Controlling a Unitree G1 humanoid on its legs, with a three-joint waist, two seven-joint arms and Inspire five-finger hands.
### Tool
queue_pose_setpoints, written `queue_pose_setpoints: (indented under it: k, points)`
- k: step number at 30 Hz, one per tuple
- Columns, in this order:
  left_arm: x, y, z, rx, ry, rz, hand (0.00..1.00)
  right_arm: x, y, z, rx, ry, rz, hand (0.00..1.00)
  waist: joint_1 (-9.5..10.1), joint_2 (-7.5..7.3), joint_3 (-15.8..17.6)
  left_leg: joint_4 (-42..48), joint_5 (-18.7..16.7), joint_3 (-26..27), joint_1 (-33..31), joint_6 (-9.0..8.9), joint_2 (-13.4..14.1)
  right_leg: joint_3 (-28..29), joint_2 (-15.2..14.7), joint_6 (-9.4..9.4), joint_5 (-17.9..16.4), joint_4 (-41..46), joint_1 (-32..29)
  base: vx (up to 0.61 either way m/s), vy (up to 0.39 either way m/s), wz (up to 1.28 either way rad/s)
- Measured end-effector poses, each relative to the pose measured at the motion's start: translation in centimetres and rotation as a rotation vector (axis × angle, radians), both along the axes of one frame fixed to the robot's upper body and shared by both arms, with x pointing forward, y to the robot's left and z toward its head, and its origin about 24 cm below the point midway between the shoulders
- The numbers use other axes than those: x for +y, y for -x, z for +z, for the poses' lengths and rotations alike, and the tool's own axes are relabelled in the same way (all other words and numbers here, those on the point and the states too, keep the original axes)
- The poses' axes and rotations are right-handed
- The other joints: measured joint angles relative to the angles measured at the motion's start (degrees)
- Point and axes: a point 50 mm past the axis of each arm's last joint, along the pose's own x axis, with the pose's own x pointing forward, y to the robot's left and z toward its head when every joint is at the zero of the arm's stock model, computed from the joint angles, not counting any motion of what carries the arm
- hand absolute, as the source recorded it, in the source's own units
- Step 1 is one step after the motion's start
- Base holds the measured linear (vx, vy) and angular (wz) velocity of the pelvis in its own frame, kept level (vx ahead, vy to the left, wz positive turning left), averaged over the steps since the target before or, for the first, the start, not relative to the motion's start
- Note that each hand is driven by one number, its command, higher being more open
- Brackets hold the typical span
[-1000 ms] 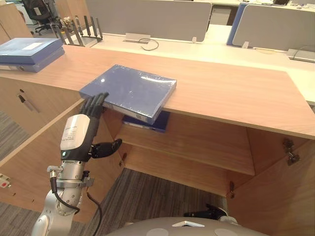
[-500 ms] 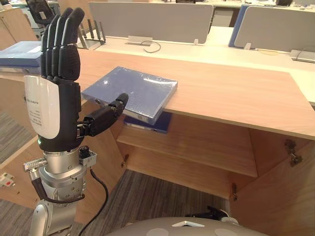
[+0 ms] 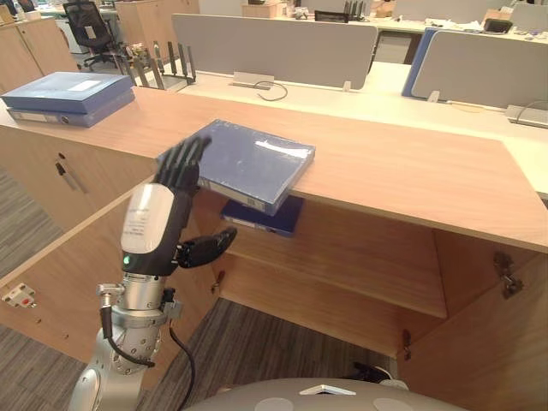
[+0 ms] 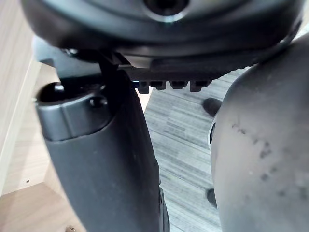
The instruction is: Walk over to the cabinet, pick up the folder, carry it to the office cabinet, place the folder inside the office cabinet, then close the office cabinet door
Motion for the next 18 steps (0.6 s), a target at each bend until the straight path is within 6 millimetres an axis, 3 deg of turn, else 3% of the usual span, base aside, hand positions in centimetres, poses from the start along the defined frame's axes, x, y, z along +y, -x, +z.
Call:
queue_pose_setpoints:
  k: [4, 6, 11, 14, 18]
  points:
    - [0.5, -0.1, -3.0, 0.145, 0.01, 0.029, 1.0, 0.0, 0.0, 0.0, -0.005, -0.004, -0.028, 1.0, -0.27, -0.02, 0.11, -0.33, -0.04, 0.86, 0.01, 0.06, -0.06, 0.72, 0.32, -0.18, 1.08, -1.99, 0.25, -0.01, 0.03, -0.11]
    - [0.6, 0.0, -3.4, 0.164, 0.003, 0.034, 1.0, -0.1, -0.2, 0.1, -0.014, -0.004, -0.03, 1.0, -0.92, 0.1, 0.16, -0.8, -0.02, 1.36, 0.1, 0.06, 0.04, 1.24, 0.58, -0.13, 1.48, -2.72, 0.16, 0.02, 0.031, -0.15]
    - [0.5, -0.5, -3.1, 0.14, -0.042, 0.036, 1.0, -0.6, -0.9, 0.3, -0.043, 0.003, -0.071, 1.0, -2.91, 0.8, 0.58, -2.34, -0.04, 2.77, 1.48, 0.07, 0.5, 2.43, 1.01, -0.06, 1.52, -2.8, 0.07, 0.03, 0.04, -0.14]
    - [0.6, -0.8, -2.9, 0.124, -0.042, 0.046, 1.0, -0.7, -0.9, 0.3, -0.049, 0.004, -0.092, 1.0, -3.09, 0.9, 0.52, -2.29, -0.07, 3.51, 0.98, -0.01, 0.7, 3.14, 1.05, -0.04, 1.52, -2.77, -0.71, 0.01, 0.031, -0.13]
    - [0.1, -1.3, -0.7, 0.002, -0.059, 0.055, 1.0, -0.8, -0.9, 0.3, -0.05, 0.014, -0.118, 1.0, -2.88, 0.73, 0.56, -2.12, -0.04, 4.17, 0.54, -0.04, 0.53, 3.86, 1.16, 0.01, 1.53, -2.75, -1.63, 0.01, 0.031, -0.09]
